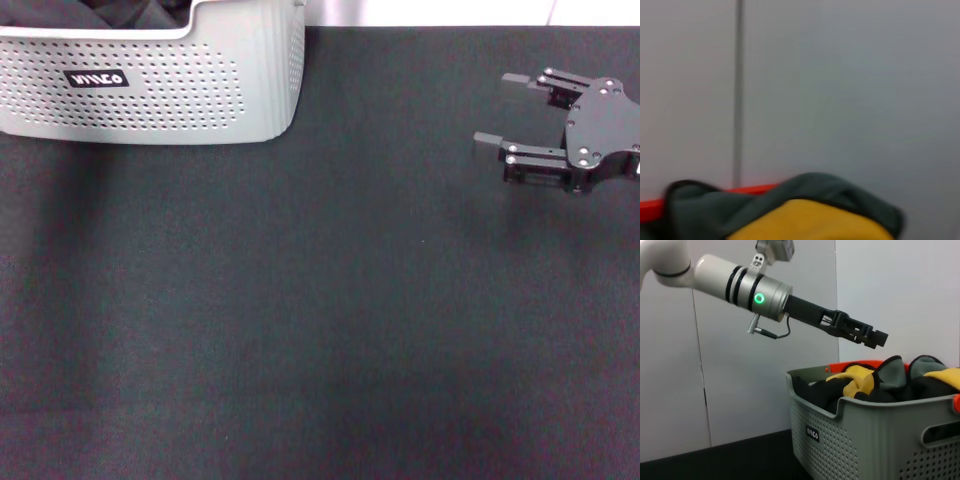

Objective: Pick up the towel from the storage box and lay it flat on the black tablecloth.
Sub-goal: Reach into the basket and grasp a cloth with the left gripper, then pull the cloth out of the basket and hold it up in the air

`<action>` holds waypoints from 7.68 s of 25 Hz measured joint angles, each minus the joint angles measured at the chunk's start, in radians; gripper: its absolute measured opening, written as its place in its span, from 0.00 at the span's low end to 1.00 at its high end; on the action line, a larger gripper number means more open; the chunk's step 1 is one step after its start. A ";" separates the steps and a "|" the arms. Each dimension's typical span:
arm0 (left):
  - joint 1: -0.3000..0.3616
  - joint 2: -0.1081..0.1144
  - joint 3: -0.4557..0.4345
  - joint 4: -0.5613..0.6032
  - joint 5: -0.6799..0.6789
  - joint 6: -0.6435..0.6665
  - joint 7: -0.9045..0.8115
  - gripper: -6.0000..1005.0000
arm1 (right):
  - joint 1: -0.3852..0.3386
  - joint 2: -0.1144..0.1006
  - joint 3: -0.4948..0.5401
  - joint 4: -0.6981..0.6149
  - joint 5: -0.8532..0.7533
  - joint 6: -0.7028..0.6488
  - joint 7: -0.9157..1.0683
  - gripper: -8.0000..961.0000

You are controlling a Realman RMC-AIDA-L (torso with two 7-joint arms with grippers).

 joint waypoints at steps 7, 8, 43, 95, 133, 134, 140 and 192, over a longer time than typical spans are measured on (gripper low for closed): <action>-0.012 -0.009 0.031 0.001 0.216 -0.069 -0.149 0.70 | -0.007 0.000 0.002 0.010 -0.001 0.003 -0.006 0.83; -0.011 -0.012 0.037 -0.001 0.239 -0.076 -0.159 0.70 | -0.007 0.000 0.002 0.010 -0.001 0.005 -0.006 0.83; -0.044 -0.017 0.237 -0.183 0.424 -0.230 -0.197 0.46 | -0.031 0.000 0.004 0.034 0.011 0.032 -0.016 0.83; 0.383 -0.020 0.156 0.157 -1.264 0.278 0.585 0.05 | -0.020 0.000 0.044 0.066 0.039 0.074 -0.117 0.83; 0.283 -0.024 0.163 -0.353 -1.458 0.331 0.843 0.05 | 0.047 0.015 0.025 0.260 0.177 0.134 -0.356 0.64; 0.283 -0.024 0.163 -0.353 -1.461 0.331 0.847 0.05 | 0.050 0.015 0.025 0.265 0.177 0.128 -0.360 0.63; 0.282 -0.025 0.174 -0.359 -1.495 0.332 0.871 0.05 | 0.083 0.015 0.000 0.335 0.206 0.101 -0.413 0.61; 0.290 -0.027 0.223 -0.391 -1.553 0.331 0.897 0.05 | 0.020 0.015 -0.570 0.370 0.872 -0.211 -1.097 0.57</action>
